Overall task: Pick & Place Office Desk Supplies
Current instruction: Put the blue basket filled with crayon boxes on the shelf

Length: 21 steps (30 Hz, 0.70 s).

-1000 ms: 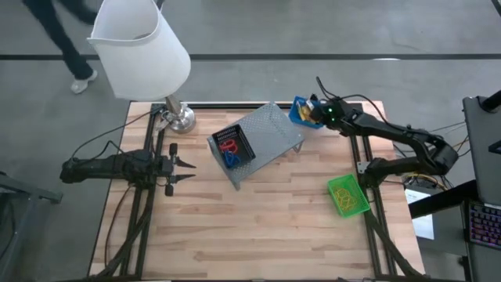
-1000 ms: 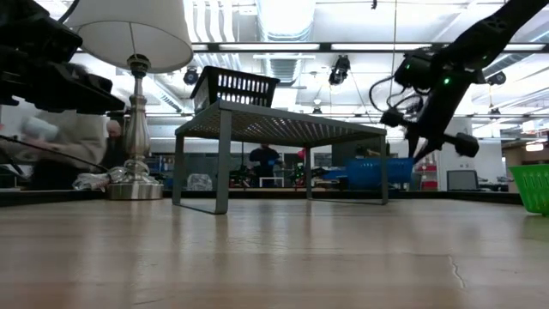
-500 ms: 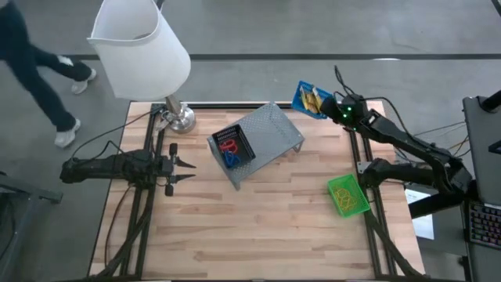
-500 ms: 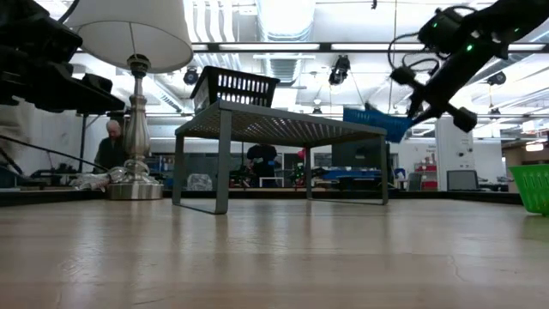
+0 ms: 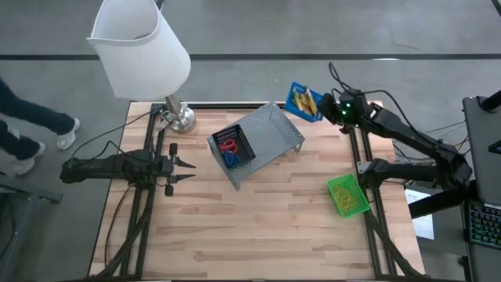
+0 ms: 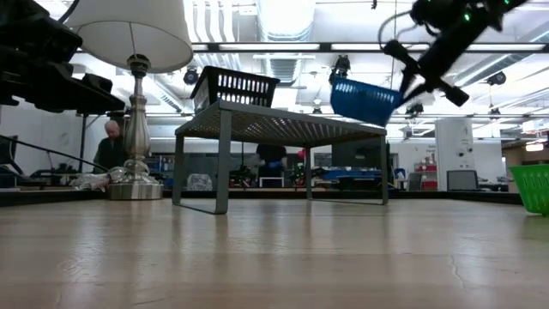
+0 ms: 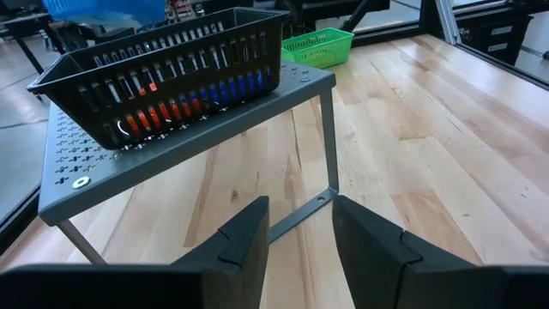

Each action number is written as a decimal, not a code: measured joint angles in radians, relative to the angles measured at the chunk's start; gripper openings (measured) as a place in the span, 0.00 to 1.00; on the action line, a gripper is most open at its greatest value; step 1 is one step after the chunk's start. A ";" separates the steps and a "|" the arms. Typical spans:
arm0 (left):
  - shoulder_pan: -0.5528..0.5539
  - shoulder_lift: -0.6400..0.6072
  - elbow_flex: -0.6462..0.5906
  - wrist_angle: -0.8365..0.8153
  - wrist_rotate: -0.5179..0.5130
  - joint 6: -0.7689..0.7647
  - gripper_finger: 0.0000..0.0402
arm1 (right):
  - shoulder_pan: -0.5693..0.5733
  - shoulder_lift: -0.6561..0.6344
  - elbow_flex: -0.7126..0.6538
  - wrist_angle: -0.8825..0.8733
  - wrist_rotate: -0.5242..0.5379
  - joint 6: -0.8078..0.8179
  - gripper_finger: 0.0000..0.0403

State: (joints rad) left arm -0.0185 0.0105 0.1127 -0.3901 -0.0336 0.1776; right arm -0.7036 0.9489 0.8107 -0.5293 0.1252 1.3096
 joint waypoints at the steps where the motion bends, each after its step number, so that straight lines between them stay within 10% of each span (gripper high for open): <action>1: 0.000 0.000 0.000 0.000 0.000 0.000 0.33 | 0.022 0.015 0.032 -0.033 0.015 0.000 0.03; 10: 0.000 0.000 0.000 0.000 0.000 0.000 0.33 | 0.169 0.188 0.339 -0.372 0.057 -0.063 0.03; 21: 0.000 0.000 0.000 0.000 0.000 0.000 0.33 | 0.211 0.334 0.640 -0.470 -0.107 -0.628 0.03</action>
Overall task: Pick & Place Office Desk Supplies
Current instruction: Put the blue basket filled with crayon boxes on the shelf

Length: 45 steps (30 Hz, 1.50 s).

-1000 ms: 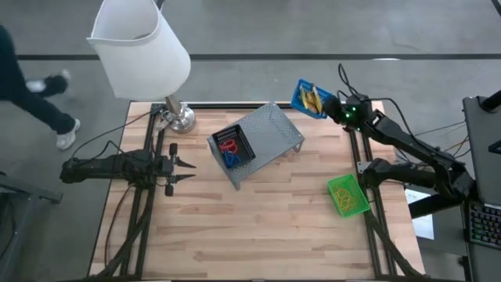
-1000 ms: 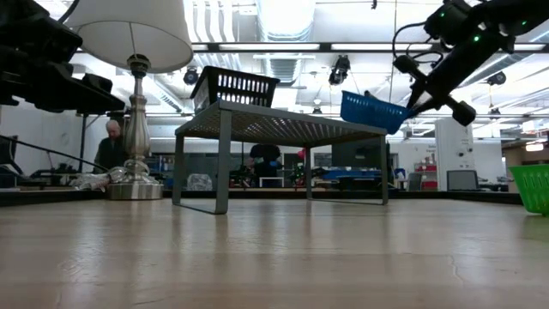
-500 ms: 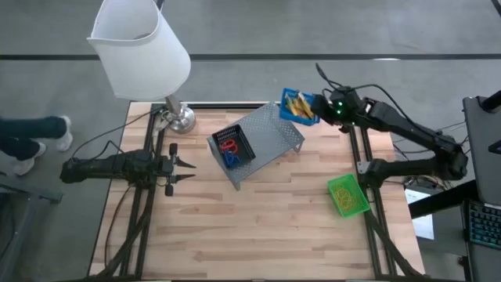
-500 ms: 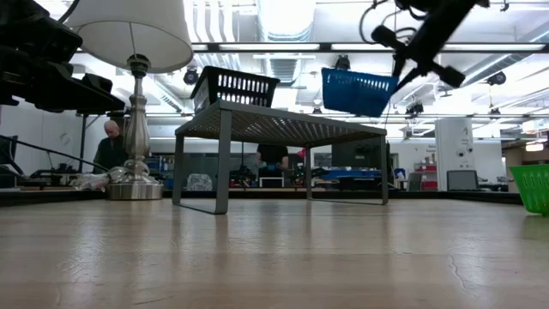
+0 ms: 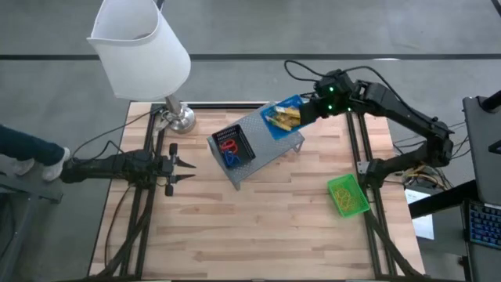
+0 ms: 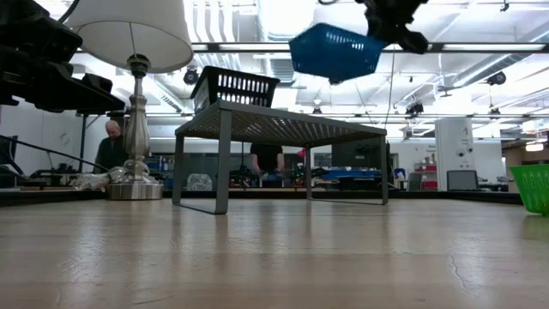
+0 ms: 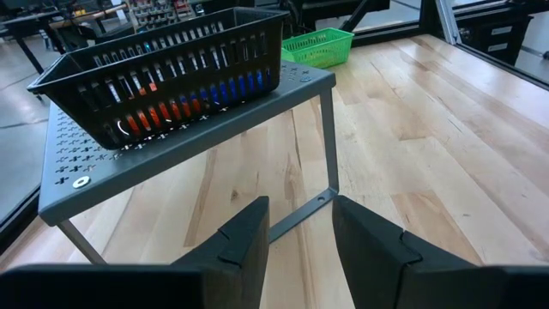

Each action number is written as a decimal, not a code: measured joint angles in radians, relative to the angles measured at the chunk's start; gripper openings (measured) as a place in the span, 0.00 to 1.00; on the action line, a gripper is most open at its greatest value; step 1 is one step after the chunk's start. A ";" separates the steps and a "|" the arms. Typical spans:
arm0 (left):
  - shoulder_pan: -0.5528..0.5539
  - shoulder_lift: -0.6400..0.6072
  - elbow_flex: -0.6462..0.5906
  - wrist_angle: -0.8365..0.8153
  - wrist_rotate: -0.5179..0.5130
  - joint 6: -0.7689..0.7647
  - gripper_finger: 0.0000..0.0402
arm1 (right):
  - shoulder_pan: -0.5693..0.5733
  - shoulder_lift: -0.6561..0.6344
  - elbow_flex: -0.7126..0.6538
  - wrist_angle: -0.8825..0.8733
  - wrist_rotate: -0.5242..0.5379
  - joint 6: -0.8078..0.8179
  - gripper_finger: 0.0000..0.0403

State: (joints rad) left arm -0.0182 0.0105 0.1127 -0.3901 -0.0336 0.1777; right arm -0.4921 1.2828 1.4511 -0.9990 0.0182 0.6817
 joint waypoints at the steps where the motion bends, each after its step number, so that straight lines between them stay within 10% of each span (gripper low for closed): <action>1: 0.000 0.000 0.000 0.000 0.000 0.000 0.33 | -0.001 0.012 0.022 -0.009 -0.004 -0.062 0.03; 18: 0.000 0.000 0.000 0.000 0.000 0.000 0.33 | -0.015 0.306 0.355 -0.260 -0.043 -0.972 0.03; 45: 0.000 0.000 0.000 0.000 0.000 0.000 0.33 | -0.196 0.792 0.906 -0.563 -0.549 -1.617 0.02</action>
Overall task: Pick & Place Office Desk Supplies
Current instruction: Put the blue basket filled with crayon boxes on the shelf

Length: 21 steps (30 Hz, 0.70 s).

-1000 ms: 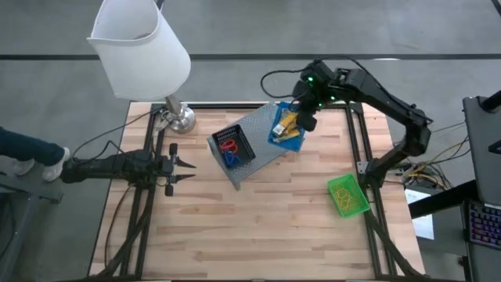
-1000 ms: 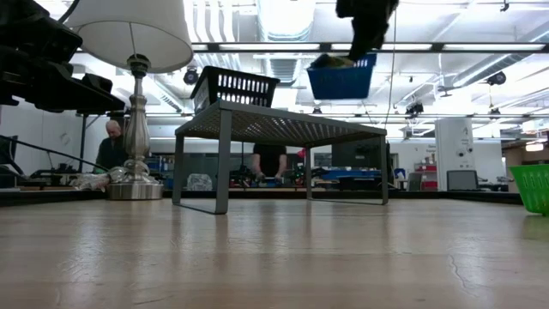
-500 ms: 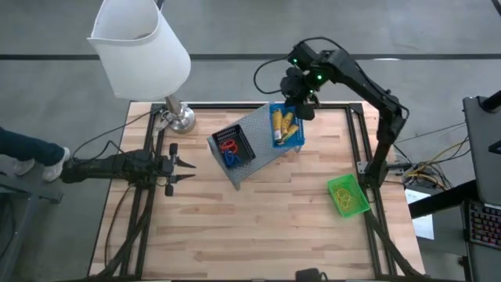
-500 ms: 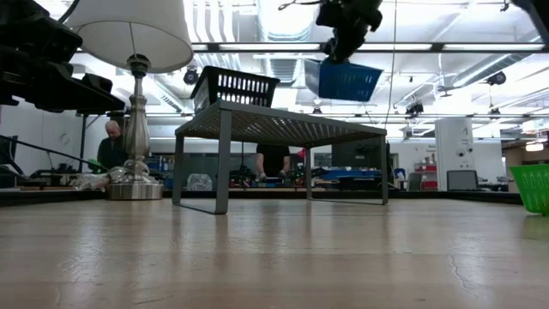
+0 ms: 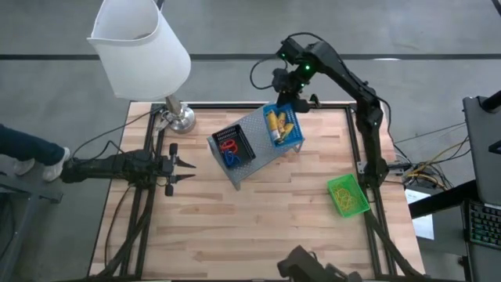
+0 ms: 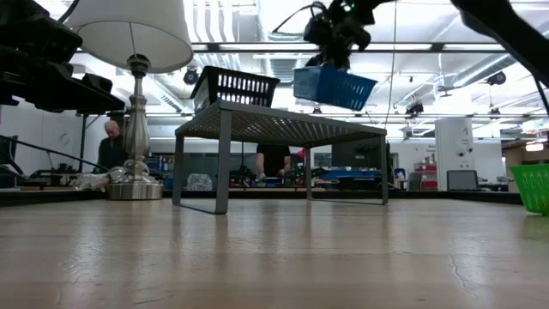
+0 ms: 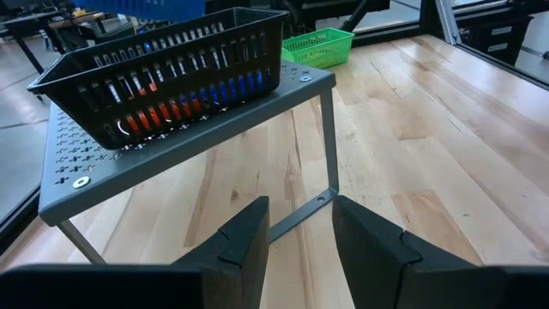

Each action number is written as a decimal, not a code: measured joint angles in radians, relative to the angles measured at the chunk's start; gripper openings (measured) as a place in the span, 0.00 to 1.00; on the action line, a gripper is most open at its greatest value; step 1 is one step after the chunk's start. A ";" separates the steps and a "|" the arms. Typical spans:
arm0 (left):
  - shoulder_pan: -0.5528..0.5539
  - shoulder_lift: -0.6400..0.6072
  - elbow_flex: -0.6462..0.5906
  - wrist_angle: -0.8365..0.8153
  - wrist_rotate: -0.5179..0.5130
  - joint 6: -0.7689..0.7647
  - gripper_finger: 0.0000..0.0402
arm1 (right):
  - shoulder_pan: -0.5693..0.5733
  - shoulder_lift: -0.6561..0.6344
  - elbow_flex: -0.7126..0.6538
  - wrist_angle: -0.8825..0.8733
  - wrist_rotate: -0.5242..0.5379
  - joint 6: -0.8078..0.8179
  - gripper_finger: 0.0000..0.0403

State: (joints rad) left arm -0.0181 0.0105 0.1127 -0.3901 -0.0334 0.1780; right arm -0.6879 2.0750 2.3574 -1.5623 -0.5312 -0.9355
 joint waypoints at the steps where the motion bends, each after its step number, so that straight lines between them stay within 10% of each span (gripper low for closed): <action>1: 0.000 0.000 0.000 0.000 0.000 0.000 0.33 | -0.002 0.005 -0.005 -0.003 -0.013 -0.022 0.02; 21: 0.000 0.000 0.000 0.000 0.000 0.000 0.33 | 0.027 0.057 -0.006 0.076 -0.103 -0.008 0.02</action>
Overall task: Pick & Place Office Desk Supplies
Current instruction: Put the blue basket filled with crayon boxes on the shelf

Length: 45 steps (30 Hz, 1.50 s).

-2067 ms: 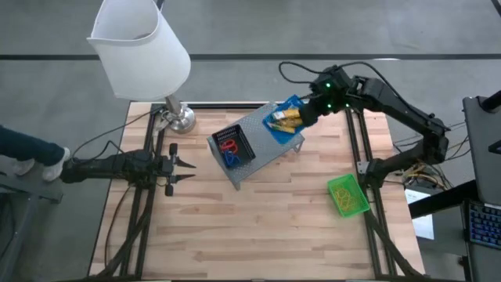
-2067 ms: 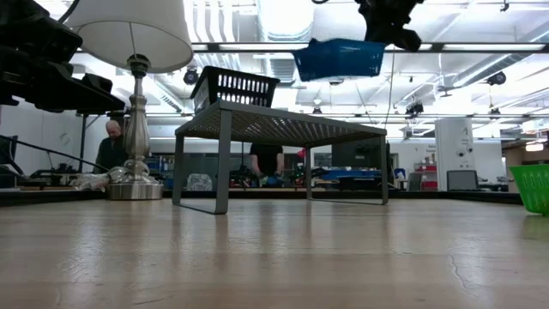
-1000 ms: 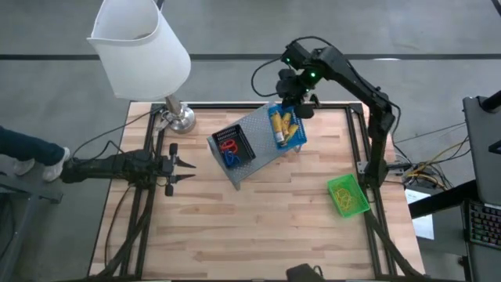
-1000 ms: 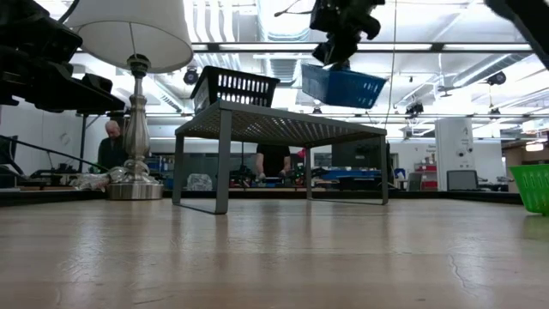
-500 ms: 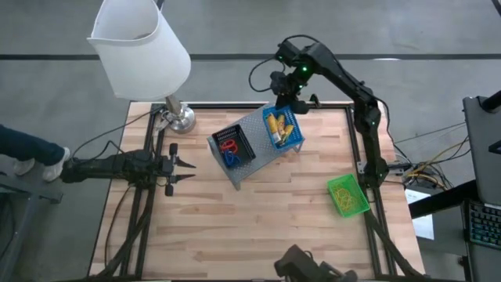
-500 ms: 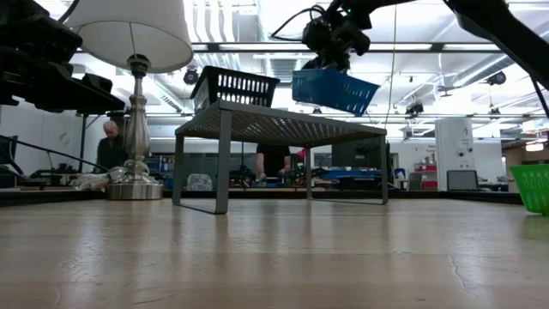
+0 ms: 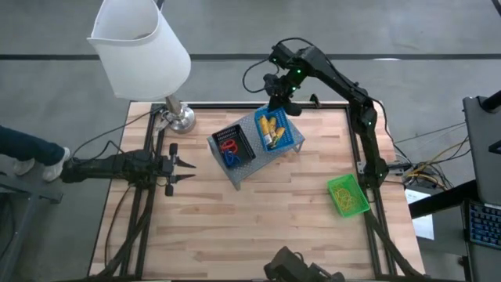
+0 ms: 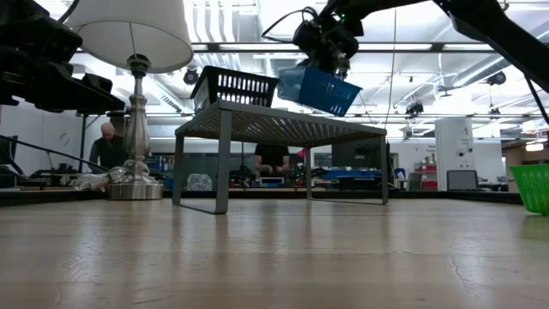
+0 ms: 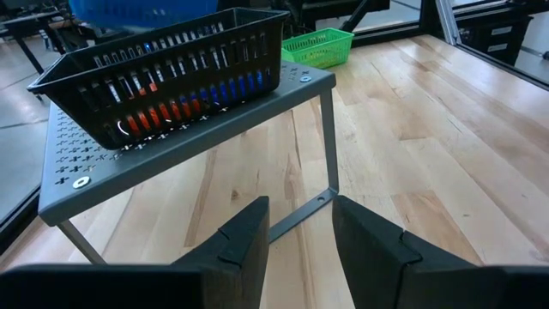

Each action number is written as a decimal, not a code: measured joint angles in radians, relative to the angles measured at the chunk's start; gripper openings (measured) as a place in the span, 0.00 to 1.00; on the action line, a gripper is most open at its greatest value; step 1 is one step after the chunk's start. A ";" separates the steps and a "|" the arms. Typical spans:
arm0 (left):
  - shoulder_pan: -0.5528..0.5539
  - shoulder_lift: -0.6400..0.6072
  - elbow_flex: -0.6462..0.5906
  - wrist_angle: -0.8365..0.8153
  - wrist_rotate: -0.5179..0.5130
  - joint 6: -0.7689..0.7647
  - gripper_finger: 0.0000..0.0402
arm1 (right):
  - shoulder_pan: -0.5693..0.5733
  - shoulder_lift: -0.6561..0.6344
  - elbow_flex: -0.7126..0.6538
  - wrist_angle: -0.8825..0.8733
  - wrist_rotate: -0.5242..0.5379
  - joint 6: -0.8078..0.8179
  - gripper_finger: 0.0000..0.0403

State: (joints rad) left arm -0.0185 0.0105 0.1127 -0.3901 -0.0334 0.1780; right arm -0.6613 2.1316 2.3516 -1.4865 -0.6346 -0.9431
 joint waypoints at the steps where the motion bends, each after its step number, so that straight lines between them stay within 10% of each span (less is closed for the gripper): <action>1: 0.000 0.000 0.000 0.000 0.000 0.000 0.33 | 0.004 0.008 0.000 0.000 0.000 -0.002 0.02; 45: 0.000 0.000 0.000 0.000 0.000 0.000 0.33 | 0.070 0.047 -0.062 0.199 0.068 0.042 0.05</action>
State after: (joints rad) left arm -0.0185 0.0105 0.1127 -0.3897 -0.0334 0.1778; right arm -0.5912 2.1788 2.2900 -1.2871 -0.5663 -0.9012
